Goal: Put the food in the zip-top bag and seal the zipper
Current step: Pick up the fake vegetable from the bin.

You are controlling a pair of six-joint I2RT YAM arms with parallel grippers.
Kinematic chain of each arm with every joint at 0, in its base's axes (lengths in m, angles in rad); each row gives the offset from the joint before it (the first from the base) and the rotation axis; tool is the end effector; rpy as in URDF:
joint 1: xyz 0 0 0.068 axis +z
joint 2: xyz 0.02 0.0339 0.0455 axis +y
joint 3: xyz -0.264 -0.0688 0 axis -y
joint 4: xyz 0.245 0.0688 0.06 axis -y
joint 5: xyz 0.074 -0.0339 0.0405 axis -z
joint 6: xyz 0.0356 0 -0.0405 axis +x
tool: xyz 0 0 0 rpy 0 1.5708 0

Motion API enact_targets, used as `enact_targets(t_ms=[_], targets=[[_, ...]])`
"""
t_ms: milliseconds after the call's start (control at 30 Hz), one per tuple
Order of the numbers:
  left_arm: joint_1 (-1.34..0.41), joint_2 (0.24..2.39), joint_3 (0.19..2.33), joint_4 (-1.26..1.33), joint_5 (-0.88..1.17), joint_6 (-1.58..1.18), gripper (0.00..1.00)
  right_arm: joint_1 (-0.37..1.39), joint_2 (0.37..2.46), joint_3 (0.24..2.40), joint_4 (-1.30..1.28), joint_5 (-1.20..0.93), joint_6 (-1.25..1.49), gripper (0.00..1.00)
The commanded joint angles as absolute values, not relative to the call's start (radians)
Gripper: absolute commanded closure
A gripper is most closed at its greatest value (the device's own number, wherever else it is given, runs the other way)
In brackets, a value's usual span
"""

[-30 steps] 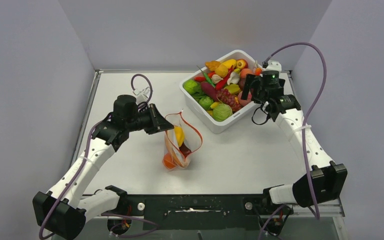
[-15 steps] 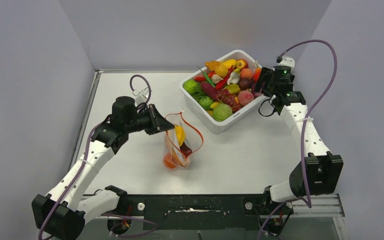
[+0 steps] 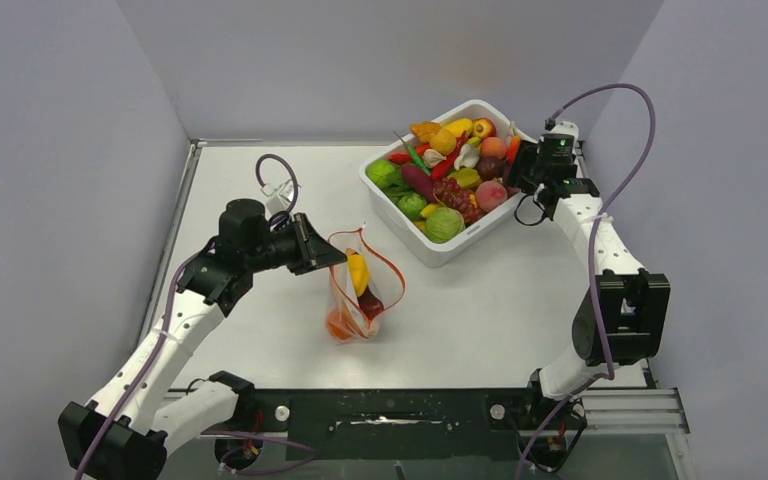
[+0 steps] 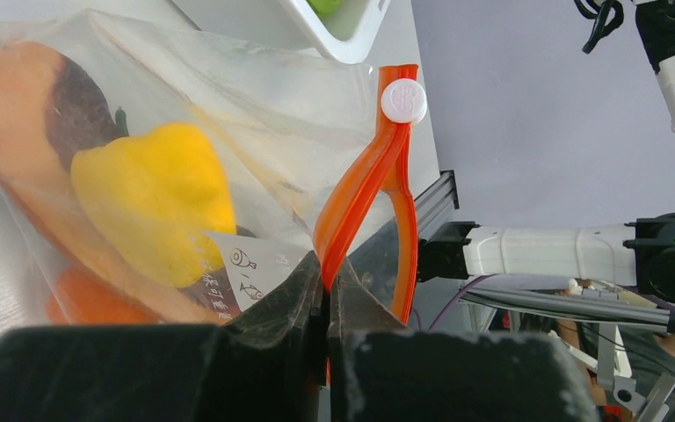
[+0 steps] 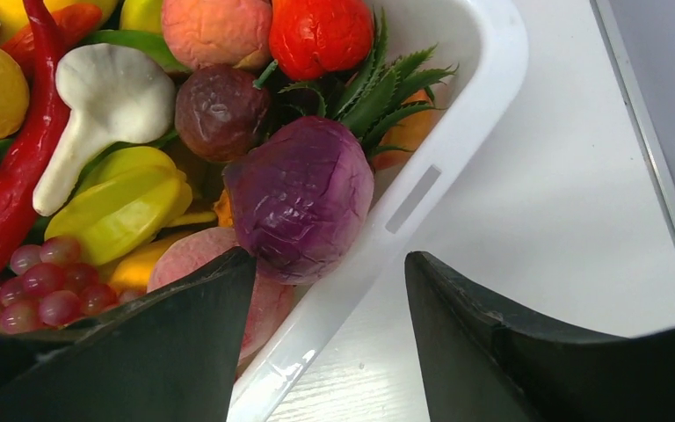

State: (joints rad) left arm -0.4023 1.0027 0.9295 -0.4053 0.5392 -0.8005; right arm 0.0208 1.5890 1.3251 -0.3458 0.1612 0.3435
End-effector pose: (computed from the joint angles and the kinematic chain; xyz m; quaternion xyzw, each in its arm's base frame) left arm 0.1948 -0.1028 0.3298 -0.0273 0.8348 -0.4709 0.2840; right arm 0.3665 0.0019 0.3090 0.1787 0.8664 0.0133 0.4661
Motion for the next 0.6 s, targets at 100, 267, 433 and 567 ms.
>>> enact_targets(t_ms=[100, 267, 433, 567], targets=[[-0.399, 0.964, 0.943, -0.363, 0.548, -0.789, 1.00, 0.013, 1.595, 1.359, -0.263, 0.135, 0.338, 0.37], [-0.399, 0.957, 0.946, -0.379, 0.542, -0.784, 1.00, 0.009, 1.631, 1.378, -0.270, 0.124, 0.339, 0.33], [-0.399, 0.940, 0.938, -0.382, 0.535, -0.791, 1.00, 0.009, 1.656, 1.399, -0.267, 0.101, 0.331, 0.31], [-0.399, 0.932, 0.942, -0.400, 0.529, -0.786, 1.00, 0.008, 1.661, 1.412, -0.263, 0.082, 0.320, 0.44]])
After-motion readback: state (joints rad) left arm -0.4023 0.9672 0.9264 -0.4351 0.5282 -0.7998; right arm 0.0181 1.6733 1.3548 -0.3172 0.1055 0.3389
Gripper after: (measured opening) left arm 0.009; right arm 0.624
